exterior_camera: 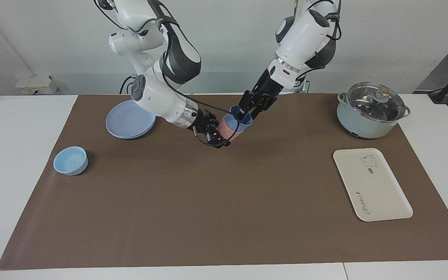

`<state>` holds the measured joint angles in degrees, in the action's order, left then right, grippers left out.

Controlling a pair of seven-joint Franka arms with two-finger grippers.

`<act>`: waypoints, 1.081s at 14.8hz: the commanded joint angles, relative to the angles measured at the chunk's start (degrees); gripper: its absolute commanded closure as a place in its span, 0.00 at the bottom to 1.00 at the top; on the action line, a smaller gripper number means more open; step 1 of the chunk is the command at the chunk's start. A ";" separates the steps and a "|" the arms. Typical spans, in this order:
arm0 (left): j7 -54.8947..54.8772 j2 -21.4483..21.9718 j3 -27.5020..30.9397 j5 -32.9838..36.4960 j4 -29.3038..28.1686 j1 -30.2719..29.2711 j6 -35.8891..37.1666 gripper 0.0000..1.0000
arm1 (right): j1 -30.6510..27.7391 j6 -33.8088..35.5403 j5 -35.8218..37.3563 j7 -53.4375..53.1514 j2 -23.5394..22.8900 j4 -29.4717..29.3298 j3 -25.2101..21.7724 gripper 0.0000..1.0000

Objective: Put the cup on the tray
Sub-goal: 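Pull the blue cup out with the left gripper while the right gripper holds, then carry the blue cup over the tray while the right gripper returns pink cup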

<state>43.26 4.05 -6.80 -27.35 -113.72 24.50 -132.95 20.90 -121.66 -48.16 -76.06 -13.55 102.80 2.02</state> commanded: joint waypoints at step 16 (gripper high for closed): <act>-10.35 -0.72 1.88 5.44 16.10 -18.59 27.84 1.00 | -11.38 2.91 -7.00 3.53 1.60 0.03 -0.35 1.00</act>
<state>38.82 2.75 -4.48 -25.25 -95.23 8.58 -105.87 13.50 -121.15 -49.95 -77.34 -12.58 101.65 1.25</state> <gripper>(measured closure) 0.947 0.233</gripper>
